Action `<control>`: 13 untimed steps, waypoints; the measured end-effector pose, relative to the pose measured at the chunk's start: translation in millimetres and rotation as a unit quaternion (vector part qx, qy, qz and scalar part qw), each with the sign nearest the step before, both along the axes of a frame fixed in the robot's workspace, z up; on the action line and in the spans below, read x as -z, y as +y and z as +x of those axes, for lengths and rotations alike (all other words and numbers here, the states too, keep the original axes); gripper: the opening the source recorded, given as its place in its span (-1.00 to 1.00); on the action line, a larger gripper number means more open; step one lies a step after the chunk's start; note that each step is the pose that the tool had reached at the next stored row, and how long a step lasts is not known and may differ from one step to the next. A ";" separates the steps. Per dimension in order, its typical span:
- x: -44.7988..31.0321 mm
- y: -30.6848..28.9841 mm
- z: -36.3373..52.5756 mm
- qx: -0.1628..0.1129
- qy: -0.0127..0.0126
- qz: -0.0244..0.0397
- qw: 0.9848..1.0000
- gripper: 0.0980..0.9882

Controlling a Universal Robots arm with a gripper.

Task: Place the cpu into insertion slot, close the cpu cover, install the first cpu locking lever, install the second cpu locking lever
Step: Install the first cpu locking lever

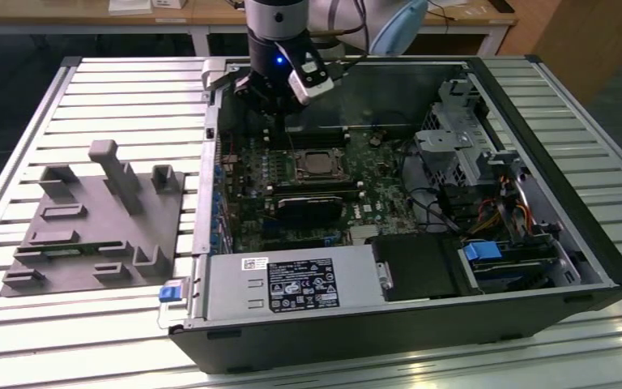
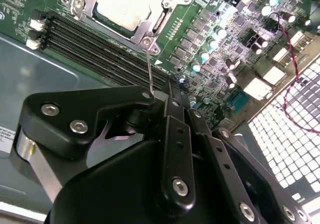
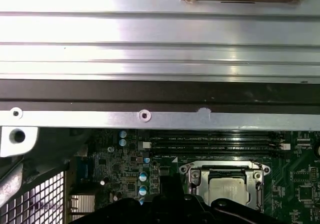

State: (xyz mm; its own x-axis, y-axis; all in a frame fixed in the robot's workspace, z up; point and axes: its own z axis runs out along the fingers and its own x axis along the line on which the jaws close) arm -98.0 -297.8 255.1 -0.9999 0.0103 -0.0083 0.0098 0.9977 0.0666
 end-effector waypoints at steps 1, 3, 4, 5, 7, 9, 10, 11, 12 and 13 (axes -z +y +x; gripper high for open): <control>0.1 0.1 0.2 0.000 0.000 0.000 1.000 -0.96; 0.3 0.3 1.5 0.000 0.000 0.000 1.000 -0.96; 0.3 0.3 2.7 0.000 0.000 0.000 1.000 -0.96; 0.4 0.3 4.2 0.000 0.000 0.000 1.000 -0.96; 0.5 0.3 7.2 0.000 0.000 0.000 1.000 -0.96; 0.6 0.3 10.7 0.000 0.000 0.000 1.000 -0.96; 0.6 0.3 12.9 0.000 0.000 0.000 1.000 -0.96; 0.7 0.3 15.3 0.000 0.000 0.000 1.000 -0.96; 0.8 0.3 18.0 0.000 0.000 0.000 1.000 -0.96; 1.0 0.3 21.0 0.000 0.000 0.000 1.000 -0.96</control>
